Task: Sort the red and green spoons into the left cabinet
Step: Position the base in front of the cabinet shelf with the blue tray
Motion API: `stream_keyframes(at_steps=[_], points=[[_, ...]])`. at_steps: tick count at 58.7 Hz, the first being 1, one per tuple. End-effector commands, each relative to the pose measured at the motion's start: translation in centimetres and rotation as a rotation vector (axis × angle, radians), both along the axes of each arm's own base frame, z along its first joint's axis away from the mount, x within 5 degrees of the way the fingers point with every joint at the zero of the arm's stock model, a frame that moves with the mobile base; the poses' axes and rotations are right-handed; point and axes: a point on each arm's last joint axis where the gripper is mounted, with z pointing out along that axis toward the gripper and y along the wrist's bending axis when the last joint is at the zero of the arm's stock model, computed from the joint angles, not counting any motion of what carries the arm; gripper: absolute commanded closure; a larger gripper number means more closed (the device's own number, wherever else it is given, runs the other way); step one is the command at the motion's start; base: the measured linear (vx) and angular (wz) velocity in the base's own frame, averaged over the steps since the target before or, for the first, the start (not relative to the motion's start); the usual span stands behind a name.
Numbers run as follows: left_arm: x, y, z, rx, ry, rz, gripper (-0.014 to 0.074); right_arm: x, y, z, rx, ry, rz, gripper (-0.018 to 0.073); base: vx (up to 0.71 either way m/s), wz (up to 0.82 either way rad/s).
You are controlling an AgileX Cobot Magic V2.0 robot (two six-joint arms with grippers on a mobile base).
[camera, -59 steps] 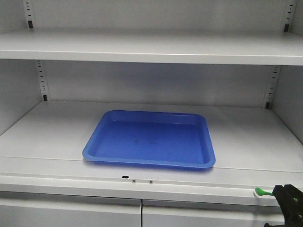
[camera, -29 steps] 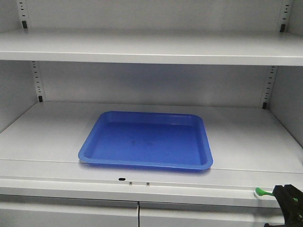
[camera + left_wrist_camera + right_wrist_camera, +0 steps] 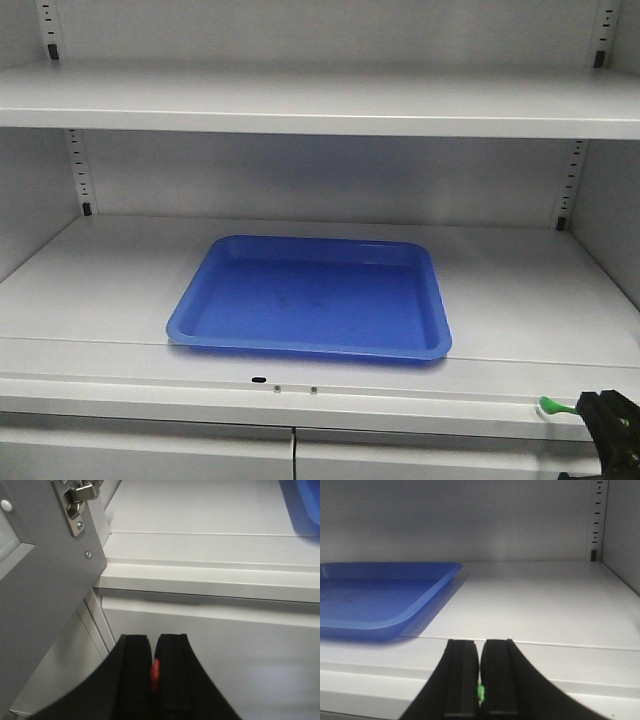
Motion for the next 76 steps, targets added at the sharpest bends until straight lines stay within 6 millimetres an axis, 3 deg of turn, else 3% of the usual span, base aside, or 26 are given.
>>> stream_keyframes(at_steps=[1, 76], points=[[0.25, -0.29, 1.52, 0.001, -0.086, -0.032, 0.06, 0.11, 0.02, 1.79, 0.005, -0.128, 0.002, 0.0567, 0.01, 0.02], [0.26, -0.29, 1.53, 0.001, -0.087, -0.032, 0.06, 0.11, 0.02, 1.79, 0.005, -0.128, 0.002, 0.0567, 0.03, -0.01]])
